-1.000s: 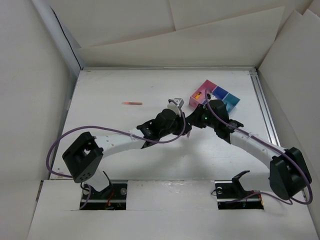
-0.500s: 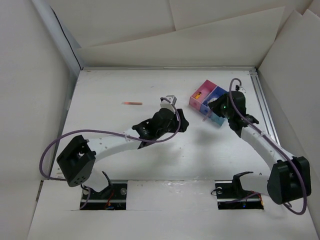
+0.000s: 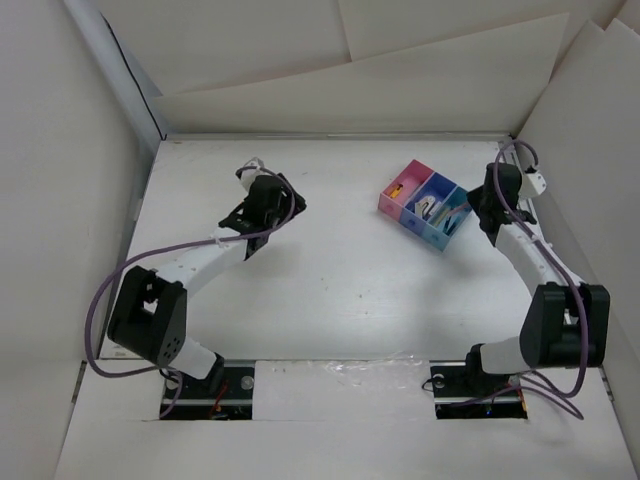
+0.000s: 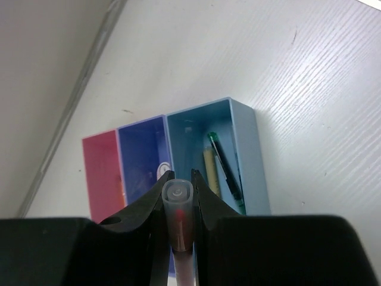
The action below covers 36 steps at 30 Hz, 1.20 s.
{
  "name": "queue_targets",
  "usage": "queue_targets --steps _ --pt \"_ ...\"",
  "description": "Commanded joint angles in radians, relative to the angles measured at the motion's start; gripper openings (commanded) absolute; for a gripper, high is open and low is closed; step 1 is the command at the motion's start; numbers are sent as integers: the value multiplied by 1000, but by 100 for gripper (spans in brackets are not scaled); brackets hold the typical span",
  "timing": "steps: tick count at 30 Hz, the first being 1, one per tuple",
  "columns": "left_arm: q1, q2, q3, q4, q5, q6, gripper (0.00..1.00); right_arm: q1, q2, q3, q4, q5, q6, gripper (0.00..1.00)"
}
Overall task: Sort the stationery into containers
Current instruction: Place the pen in the storage box.
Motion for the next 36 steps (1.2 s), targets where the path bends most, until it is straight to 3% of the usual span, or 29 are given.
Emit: queue_targets --steps 1,14,36 --pt "98 75 40 -28 86 -42 55 -16 56 67 20 41 15 6" --pt "133 117 40 -28 -25 -52 55 4 155 67 61 32 15 14" --pt "133 137 60 -46 -23 -43 55 13 219 67 72 -85 -4 35"
